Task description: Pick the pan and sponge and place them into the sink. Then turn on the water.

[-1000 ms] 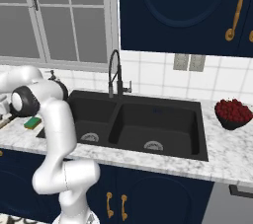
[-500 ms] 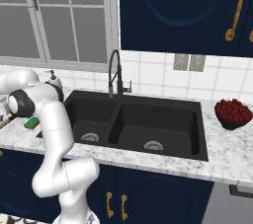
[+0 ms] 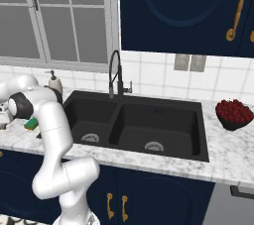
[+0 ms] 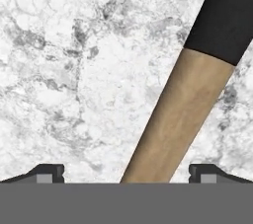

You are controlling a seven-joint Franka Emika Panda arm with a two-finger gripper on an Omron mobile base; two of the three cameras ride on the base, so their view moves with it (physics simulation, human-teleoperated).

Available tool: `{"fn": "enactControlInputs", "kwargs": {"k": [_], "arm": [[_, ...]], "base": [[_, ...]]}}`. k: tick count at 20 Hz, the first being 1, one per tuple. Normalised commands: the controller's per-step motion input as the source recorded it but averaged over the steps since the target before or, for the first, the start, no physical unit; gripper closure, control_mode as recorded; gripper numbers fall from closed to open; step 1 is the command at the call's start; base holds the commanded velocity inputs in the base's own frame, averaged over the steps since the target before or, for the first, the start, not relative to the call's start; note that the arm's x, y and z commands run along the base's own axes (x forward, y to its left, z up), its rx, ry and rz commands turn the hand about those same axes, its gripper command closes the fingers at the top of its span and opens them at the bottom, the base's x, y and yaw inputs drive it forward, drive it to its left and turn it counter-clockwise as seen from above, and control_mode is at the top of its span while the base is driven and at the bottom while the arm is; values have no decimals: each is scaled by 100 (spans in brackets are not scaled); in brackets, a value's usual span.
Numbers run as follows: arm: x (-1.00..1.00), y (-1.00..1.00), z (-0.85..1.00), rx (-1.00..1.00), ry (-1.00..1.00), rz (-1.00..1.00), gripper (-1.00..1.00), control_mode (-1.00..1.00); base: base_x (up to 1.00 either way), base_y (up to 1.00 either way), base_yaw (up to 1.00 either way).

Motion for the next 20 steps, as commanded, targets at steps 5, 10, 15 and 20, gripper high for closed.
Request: {"fn": "enactControlInputs", "kwargs": {"k": [5,10,15,20], "arm": [[0,0,-36,0,0,0,-100,-100],[0,0,0,0,0,0,100,-100],[0,0,0,0,0,0,100,-100],[-21,-10,1,2,1,0,100,-100]], "base": [[0,0,0],[0,0,0],[0,0,0],[0,0,0]]}}
